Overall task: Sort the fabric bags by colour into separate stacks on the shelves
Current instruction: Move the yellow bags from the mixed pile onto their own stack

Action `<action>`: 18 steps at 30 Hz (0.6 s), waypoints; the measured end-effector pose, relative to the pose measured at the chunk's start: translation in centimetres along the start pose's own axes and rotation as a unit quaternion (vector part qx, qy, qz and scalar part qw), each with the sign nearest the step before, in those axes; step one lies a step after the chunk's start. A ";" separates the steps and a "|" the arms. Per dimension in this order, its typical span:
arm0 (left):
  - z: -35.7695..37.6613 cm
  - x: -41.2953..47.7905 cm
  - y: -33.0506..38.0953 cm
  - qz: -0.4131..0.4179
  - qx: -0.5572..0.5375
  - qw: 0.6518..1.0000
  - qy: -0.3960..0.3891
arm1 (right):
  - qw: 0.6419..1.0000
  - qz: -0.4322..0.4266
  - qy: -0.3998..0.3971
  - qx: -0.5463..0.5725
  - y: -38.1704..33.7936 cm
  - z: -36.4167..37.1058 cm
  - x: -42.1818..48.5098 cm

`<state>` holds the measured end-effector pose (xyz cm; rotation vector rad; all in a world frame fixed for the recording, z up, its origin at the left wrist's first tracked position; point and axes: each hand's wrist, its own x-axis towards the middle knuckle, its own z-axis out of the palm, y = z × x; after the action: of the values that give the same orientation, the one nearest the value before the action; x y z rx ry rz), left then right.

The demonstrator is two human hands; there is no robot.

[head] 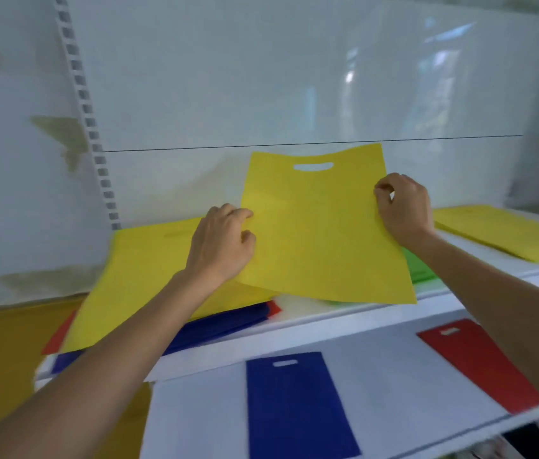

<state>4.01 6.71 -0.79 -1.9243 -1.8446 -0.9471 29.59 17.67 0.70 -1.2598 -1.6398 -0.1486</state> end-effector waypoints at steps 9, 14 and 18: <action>10.6 1.2 22.4 0.118 -0.178 0.975 -0.068 | 0.977 0.162 -0.025 -0.139 17.2 -21.5 -3.3; 15.9 -1.0 34.5 0.173 -0.236 0.950 -0.105 | 0.959 0.225 0.008 -0.170 25.1 -32.0 -5.6; 19.2 -1.8 41.3 0.186 -0.256 0.938 -0.141 | 0.951 0.242 0.026 -0.189 30.0 -36.8 -6.7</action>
<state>48.74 12.45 -7.07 -2.7266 -1.3556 -1.1437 75.48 3.99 -0.38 -1.8988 -1.2440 -0.1941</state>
